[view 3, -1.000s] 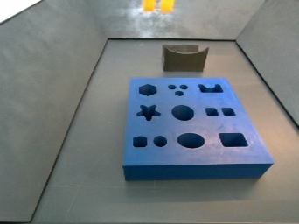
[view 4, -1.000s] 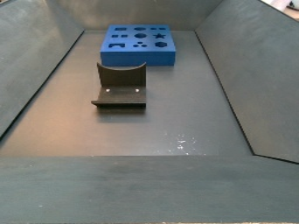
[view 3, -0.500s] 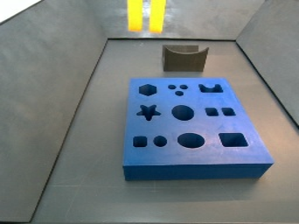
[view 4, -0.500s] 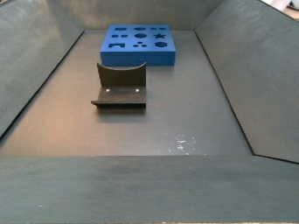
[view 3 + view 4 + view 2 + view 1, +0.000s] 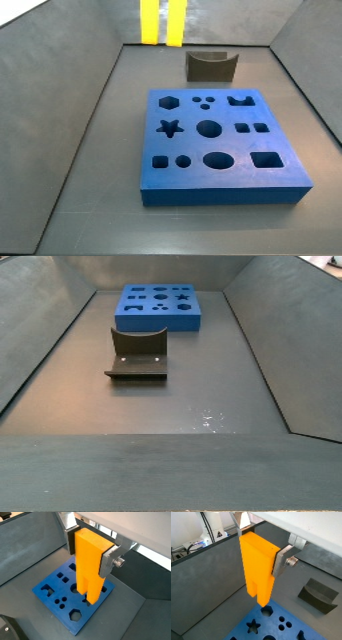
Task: Pick up the double-square object. Move up. Place the double-square object on the fixture. Regrasp the double-square object. Move to above the board. Insert the double-square object.
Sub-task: Insert the double-square object.
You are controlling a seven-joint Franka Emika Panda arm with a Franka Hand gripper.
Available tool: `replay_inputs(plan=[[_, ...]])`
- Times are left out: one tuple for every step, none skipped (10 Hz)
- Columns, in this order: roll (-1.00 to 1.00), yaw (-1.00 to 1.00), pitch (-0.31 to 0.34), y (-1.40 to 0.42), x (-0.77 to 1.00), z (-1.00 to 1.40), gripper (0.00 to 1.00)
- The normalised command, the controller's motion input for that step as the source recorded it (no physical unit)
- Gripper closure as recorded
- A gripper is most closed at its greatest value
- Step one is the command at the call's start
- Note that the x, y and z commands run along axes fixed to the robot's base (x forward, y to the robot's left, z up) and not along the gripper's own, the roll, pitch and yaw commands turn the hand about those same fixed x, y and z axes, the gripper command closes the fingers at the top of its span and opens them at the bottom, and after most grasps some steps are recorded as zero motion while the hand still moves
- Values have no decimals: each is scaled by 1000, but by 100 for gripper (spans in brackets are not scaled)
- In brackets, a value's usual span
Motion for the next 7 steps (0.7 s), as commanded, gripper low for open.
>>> replay_inputs(plan=[[3, 186, 17, 0, 469, -80, 100], [0, 174, 0, 0, 649, -49, 100], [0, 171, 0, 0, 780, -31, 100], [0, 166, 0, 0, 880, 0, 100], [0, 146, 0, 0, 923, 0, 100], [0, 94, -4, -83, 1000, 0, 100], [0, 66, -7, -103, 1000, 0, 100]])
